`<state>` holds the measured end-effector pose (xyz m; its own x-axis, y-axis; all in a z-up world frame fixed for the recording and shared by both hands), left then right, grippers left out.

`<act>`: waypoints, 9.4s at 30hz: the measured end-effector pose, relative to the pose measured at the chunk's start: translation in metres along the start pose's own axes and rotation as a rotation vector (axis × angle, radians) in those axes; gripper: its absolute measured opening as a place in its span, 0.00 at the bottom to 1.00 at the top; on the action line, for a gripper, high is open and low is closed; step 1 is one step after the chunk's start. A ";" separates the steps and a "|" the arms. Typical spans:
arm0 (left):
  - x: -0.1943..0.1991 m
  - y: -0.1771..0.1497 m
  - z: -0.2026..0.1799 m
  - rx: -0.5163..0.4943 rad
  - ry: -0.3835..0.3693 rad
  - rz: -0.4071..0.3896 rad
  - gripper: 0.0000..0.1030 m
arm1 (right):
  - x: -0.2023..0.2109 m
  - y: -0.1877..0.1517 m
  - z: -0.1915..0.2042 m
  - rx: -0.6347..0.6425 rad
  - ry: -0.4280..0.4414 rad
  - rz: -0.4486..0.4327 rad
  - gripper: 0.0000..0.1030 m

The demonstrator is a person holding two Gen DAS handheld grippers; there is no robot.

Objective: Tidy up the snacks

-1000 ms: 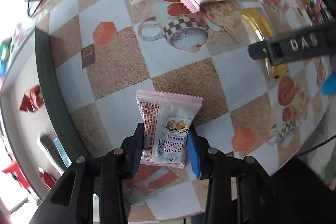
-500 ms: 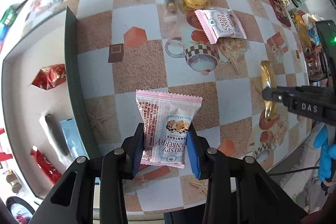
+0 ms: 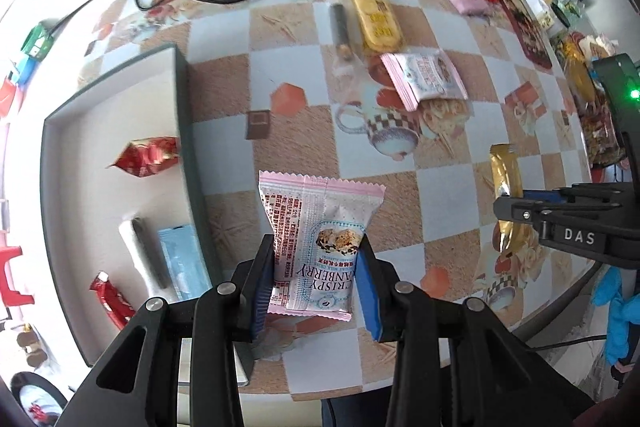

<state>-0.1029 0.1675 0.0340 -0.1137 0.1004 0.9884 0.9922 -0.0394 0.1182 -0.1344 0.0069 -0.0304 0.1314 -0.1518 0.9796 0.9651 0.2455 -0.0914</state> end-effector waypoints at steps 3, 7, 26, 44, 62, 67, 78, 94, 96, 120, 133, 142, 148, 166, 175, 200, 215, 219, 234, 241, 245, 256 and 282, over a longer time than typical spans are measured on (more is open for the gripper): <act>0.009 -0.004 0.013 0.023 0.002 -0.020 0.40 | 0.001 0.007 0.020 0.027 0.001 -0.010 0.23; 0.011 -0.005 0.031 0.059 0.007 -0.037 0.40 | 0.004 0.016 0.045 0.066 0.001 -0.019 0.23; 0.027 -0.013 0.117 0.220 0.028 -0.101 0.40 | 0.010 0.044 0.149 0.244 0.001 -0.040 0.23; 0.027 -0.042 0.189 0.367 0.069 -0.104 0.40 | 0.007 0.050 0.270 0.458 0.046 -0.035 0.23; 0.009 -0.070 0.201 0.436 0.083 -0.046 0.40 | -0.014 0.059 0.322 0.514 0.074 -0.005 0.23; 0.006 -0.072 0.202 0.432 0.100 -0.035 0.52 | -0.020 0.056 0.321 0.516 0.056 0.011 0.24; 0.006 -0.077 0.189 0.403 0.111 -0.016 0.80 | -0.019 0.060 0.301 0.439 0.057 0.009 0.86; 0.006 -0.049 0.143 0.301 0.111 -0.030 0.80 | -0.028 0.079 0.169 0.161 -0.086 0.023 1.00; 0.006 -0.039 0.134 0.282 0.110 -0.027 0.80 | -0.030 0.079 0.153 0.133 -0.091 0.028 1.00; 0.004 -0.008 0.061 0.138 0.102 0.010 0.80 | -0.034 0.121 -0.010 -0.182 -0.164 -0.012 1.00; 0.000 0.004 0.042 0.103 0.114 0.030 0.80 | -0.053 0.132 -0.031 -0.103 -0.167 -0.020 1.00; -0.005 0.019 0.021 0.065 0.105 0.028 0.80 | -0.046 0.114 -0.092 -0.198 -0.120 -0.025 1.00; -0.006 0.021 0.017 0.060 0.109 0.034 0.80 | -0.030 0.136 -0.077 -0.200 -0.017 -0.064 1.00; -0.001 0.017 0.030 0.105 0.123 0.045 0.80 | -0.043 0.174 -0.030 -0.157 -0.077 -0.067 0.45; -0.025 0.052 -0.005 0.027 0.101 0.074 0.80 | -0.047 0.106 -0.102 -0.194 -0.089 -0.037 0.44; -0.106 0.188 -0.077 -0.036 0.090 0.085 0.80 | -0.077 -0.013 -0.174 -0.229 -0.169 0.005 1.00; -0.103 0.139 -0.107 -0.126 0.045 0.074 0.38 | -0.079 -0.007 -0.165 -0.222 -0.170 0.011 1.00; -0.095 0.073 -0.098 -0.107 0.043 0.107 0.38 | -0.081 -0.008 -0.167 -0.221 -0.173 0.002 1.00; -0.088 0.007 -0.029 -0.048 0.078 0.190 0.76 | -0.074 -0.009 -0.166 -0.210 -0.188 -0.076 1.00; -0.097 0.040 -0.033 -0.039 0.057 0.198 0.83 | -0.072 -0.011 -0.165 -0.209 -0.188 -0.070 1.00; -0.106 0.051 -0.063 -0.048 0.061 0.218 0.99 | -0.075 -0.011 -0.164 -0.207 -0.183 -0.027 1.00; -0.108 0.058 -0.091 -0.047 0.053 0.216 1.00 | -0.074 0.018 -0.163 -0.243 -0.167 0.051 1.00; -0.093 0.032 -0.094 -0.179 0.050 0.204 0.50 | -0.058 -0.018 -0.072 -0.031 -0.150 0.073 0.43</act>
<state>-0.0651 0.0635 -0.0447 0.0804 0.0230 0.9965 0.9707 -0.2288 -0.0731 -0.1434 -0.0574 -0.0983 0.1678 0.0109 0.9858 0.9612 0.2202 -0.1661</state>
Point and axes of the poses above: each gripper's, at about its wrist camera, not at the fingertips, and x roughly against the way its jaws point, z to its left, y to its top, the point moved 7 cm from there along -x, roughly the way its jaws point, and after that the axes turned 3 degrees about -y, right-handed, at the moved point
